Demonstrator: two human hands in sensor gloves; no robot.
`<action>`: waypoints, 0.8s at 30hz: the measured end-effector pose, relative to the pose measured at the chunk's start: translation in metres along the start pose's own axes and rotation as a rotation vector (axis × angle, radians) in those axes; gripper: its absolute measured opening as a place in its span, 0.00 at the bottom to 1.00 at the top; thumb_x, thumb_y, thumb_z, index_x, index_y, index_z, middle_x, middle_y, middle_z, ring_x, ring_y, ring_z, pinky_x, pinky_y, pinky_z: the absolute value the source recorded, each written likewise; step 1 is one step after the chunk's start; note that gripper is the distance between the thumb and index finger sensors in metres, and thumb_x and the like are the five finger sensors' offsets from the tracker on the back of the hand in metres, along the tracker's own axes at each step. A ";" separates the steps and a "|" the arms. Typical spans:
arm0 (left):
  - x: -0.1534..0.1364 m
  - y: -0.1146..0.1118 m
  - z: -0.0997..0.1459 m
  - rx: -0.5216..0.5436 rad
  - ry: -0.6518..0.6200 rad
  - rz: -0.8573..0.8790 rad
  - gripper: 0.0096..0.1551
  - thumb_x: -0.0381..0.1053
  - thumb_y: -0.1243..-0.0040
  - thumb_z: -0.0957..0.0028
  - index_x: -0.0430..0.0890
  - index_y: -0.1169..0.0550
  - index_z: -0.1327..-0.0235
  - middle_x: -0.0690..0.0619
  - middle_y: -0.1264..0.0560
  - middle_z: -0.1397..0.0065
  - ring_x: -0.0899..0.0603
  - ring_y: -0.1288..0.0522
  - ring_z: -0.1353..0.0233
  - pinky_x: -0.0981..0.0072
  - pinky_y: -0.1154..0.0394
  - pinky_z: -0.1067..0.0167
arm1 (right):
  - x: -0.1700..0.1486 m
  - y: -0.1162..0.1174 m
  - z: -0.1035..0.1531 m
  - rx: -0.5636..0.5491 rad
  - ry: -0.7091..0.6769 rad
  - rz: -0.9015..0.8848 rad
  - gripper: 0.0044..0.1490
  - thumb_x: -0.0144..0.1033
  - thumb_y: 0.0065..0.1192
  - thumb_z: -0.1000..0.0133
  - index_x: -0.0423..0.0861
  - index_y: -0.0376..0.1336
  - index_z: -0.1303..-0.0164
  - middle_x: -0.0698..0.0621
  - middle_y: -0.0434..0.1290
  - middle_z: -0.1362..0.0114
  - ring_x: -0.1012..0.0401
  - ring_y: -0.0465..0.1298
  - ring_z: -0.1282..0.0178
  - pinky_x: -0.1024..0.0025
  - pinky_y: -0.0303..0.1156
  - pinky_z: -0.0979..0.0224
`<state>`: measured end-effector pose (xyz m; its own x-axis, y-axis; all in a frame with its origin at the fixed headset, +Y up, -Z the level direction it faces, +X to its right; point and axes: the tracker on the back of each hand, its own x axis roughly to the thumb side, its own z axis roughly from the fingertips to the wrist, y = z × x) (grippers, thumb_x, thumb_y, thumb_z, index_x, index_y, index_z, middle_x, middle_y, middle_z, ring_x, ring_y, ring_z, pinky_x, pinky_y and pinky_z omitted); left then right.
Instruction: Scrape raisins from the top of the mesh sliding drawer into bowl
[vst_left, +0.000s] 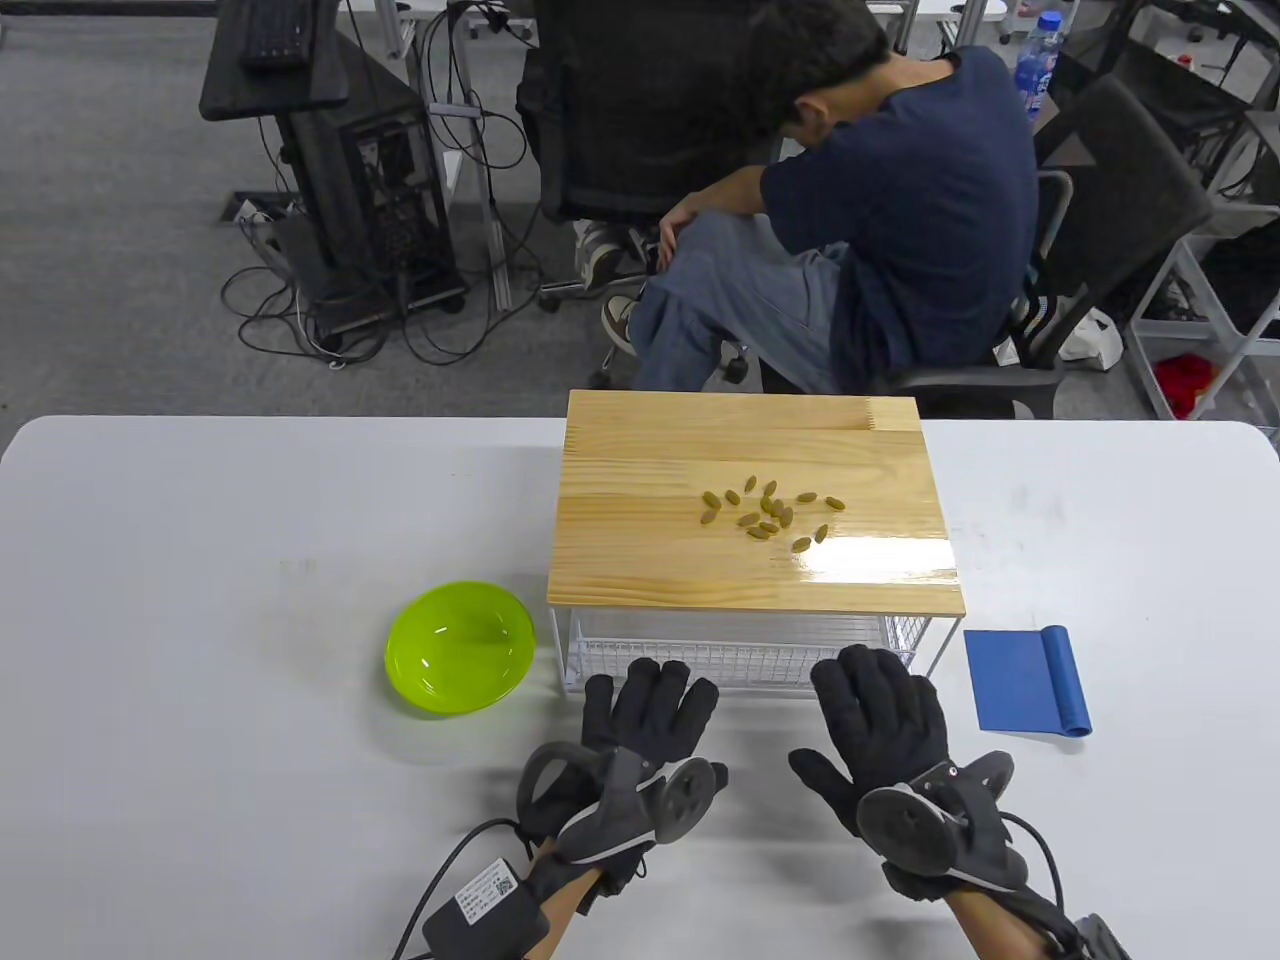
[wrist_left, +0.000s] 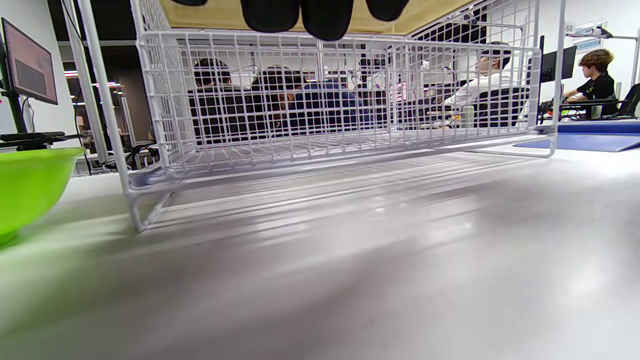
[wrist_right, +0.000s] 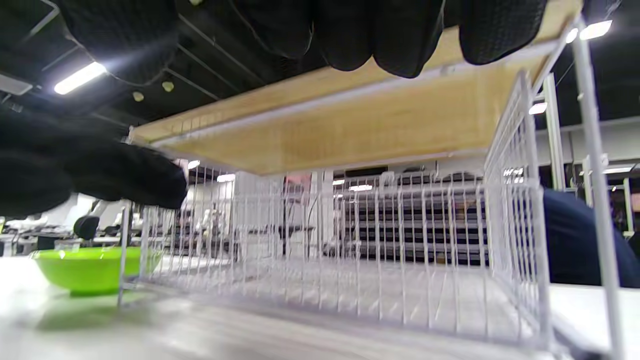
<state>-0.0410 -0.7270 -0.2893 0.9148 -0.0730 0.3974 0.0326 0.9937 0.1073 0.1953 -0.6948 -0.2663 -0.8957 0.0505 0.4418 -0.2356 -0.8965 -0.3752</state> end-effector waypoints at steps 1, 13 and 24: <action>0.000 0.000 0.000 -0.001 0.001 0.000 0.46 0.75 0.60 0.48 0.61 0.44 0.15 0.52 0.42 0.09 0.36 0.41 0.10 0.33 0.44 0.19 | -0.002 -0.005 0.000 -0.033 0.007 0.001 0.52 0.57 0.53 0.40 0.40 0.41 0.15 0.33 0.45 0.15 0.29 0.52 0.16 0.26 0.53 0.27; 0.006 0.004 -0.002 0.006 -0.005 -0.031 0.45 0.75 0.59 0.48 0.62 0.44 0.15 0.53 0.42 0.09 0.37 0.41 0.10 0.34 0.44 0.19 | -0.089 -0.062 -0.007 -0.233 0.393 -0.044 0.51 0.53 0.52 0.37 0.41 0.37 0.14 0.33 0.44 0.14 0.30 0.54 0.17 0.28 0.55 0.27; 0.010 0.010 -0.005 0.013 0.001 -0.037 0.45 0.75 0.59 0.48 0.63 0.44 0.15 0.54 0.43 0.09 0.37 0.42 0.09 0.34 0.44 0.18 | -0.206 0.003 0.006 0.163 0.962 -0.047 0.52 0.50 0.55 0.36 0.38 0.35 0.15 0.31 0.47 0.16 0.29 0.59 0.21 0.31 0.60 0.30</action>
<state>-0.0296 -0.7174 -0.2887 0.9134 -0.1096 0.3921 0.0614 0.9891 0.1335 0.3815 -0.7105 -0.3534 -0.8290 0.3602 -0.4278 -0.2884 -0.9308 -0.2248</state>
